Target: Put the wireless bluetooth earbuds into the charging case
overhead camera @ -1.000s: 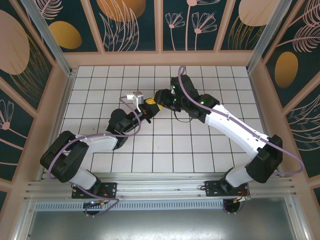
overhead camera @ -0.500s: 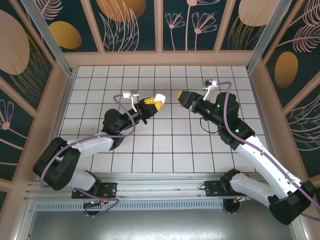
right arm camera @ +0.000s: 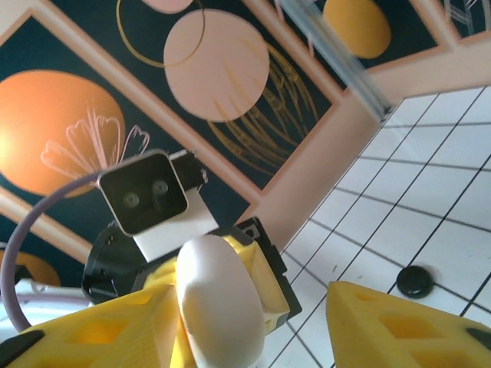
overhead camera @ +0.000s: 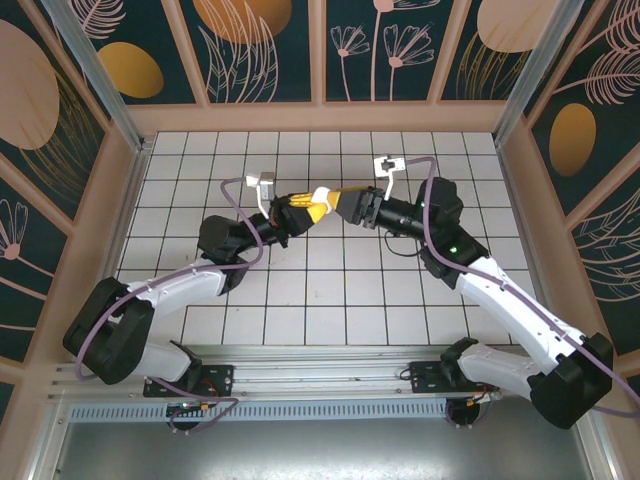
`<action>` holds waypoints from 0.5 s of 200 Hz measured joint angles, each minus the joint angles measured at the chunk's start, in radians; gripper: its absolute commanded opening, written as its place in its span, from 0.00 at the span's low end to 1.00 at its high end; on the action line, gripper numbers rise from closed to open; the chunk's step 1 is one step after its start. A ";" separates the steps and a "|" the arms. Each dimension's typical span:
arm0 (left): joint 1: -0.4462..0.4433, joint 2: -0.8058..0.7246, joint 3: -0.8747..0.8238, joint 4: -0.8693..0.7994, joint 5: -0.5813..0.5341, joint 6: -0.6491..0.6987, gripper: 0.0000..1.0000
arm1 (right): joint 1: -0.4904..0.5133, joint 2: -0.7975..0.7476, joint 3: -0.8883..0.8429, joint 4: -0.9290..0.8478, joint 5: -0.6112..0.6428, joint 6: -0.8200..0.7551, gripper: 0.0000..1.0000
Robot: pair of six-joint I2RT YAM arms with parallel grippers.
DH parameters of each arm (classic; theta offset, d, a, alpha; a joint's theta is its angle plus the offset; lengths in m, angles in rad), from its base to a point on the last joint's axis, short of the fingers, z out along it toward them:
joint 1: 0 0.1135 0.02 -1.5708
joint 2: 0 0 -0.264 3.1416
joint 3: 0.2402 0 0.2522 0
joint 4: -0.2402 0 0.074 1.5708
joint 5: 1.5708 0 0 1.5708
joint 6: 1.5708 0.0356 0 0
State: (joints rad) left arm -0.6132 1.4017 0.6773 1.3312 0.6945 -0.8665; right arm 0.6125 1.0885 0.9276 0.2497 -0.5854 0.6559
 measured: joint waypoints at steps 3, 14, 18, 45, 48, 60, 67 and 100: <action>0.000 -0.002 0.000 -0.003 0.003 0.000 0.02 | 0.003 0.003 0.002 0.002 -0.005 -0.002 0.45; 0.004 -0.007 0.000 -0.009 0.005 0.000 0.02 | 0.012 0.014 0.008 0.009 -0.019 -0.003 0.41; 0.005 -0.009 0.000 -0.010 0.008 0.000 0.01 | 0.015 0.018 0.011 0.012 -0.023 -0.004 0.39; 0.010 -0.019 0.000 -0.020 0.011 -0.001 0.04 | 0.018 0.026 0.022 0.026 -0.046 -0.014 0.21; 0.011 -0.021 0.000 -0.020 0.011 -0.001 0.05 | 0.018 0.026 0.022 0.028 -0.046 -0.008 0.20; 0.013 -0.029 0.000 -0.028 0.015 -0.002 0.12 | 0.017 0.026 0.023 0.034 -0.051 -0.017 0.14; 0.013 -0.036 0.000 -0.036 0.016 0.000 0.21 | 0.014 0.026 0.024 0.035 -0.055 -0.021 0.11; 0.012 -0.103 0.001 -0.190 0.015 0.090 0.58 | 0.008 0.026 0.036 -0.011 -0.072 -0.071 0.09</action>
State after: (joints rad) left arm -0.6014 1.2984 0.6785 1.1408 0.7094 -0.7761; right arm 0.6201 1.1141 0.9634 0.2390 -0.6575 0.5854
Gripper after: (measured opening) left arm 0.522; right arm 0.141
